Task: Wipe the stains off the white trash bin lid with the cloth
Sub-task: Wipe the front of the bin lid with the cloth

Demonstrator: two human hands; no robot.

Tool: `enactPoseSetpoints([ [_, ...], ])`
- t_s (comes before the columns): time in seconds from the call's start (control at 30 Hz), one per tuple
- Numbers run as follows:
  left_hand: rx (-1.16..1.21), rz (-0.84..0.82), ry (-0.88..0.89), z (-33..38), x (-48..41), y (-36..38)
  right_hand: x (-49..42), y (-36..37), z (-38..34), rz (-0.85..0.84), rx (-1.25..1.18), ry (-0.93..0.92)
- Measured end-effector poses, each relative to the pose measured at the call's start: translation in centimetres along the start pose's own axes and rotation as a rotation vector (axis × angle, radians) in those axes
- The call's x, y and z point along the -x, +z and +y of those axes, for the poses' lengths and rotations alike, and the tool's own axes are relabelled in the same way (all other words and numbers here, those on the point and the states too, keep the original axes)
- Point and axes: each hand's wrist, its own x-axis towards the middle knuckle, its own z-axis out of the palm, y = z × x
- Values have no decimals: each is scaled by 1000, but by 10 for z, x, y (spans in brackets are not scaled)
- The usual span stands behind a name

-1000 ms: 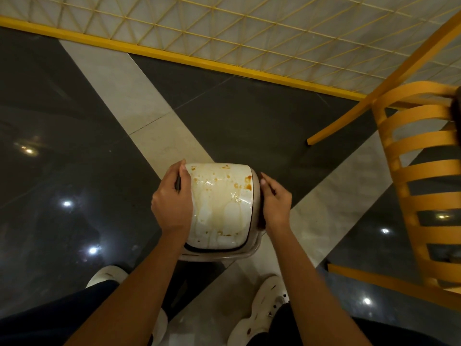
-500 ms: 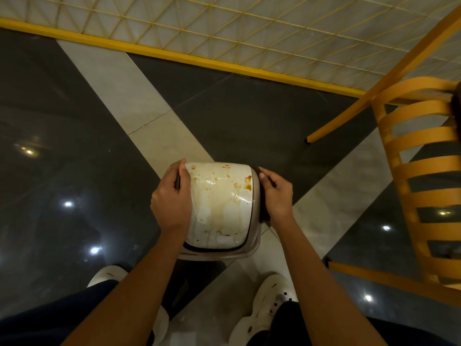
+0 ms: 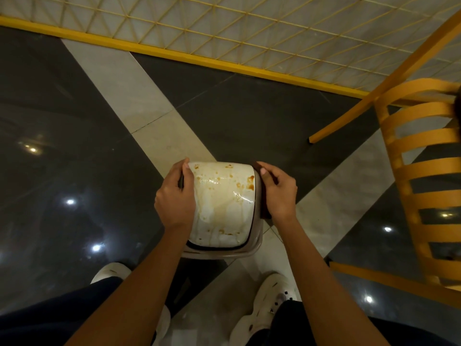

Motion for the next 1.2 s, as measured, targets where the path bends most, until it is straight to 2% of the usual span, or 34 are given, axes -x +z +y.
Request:
enactPoseSetpoints([
  [0.13, -1, -5, 13, 0, 1, 0, 60, 10, 21, 252, -99, -136],
  [0.27, -6, 4, 13, 1, 0, 1, 116, 25, 51, 380, -159, -60],
  [0.37, -3, 10, 13, 1, 1, 1, 123, 29, 54, 412, -233, 62],
  [0.53, 1, 18, 12, 1, 1, 2, 69, 25, 23, 410, -215, -26],
  [0.67, 18, 19, 19, 2, 1, 2, 87, 34, 27, 459, -217, -61],
  [0.8, 1, 24, 29, 0, 2, 1, 135, 44, 52, 482, -253, 61],
  [0.9, 6, 20, 16, 1, 1, 1, 131, 44, 51, 504, -311, 136],
  [1.0, 9, 21, 29, 0, 0, 1, 96, 31, 47, 457, -270, 152],
  [1.2, 2, 17, 1, 0, 0, 2, -1, 6, 27, 35, -127, 113],
])
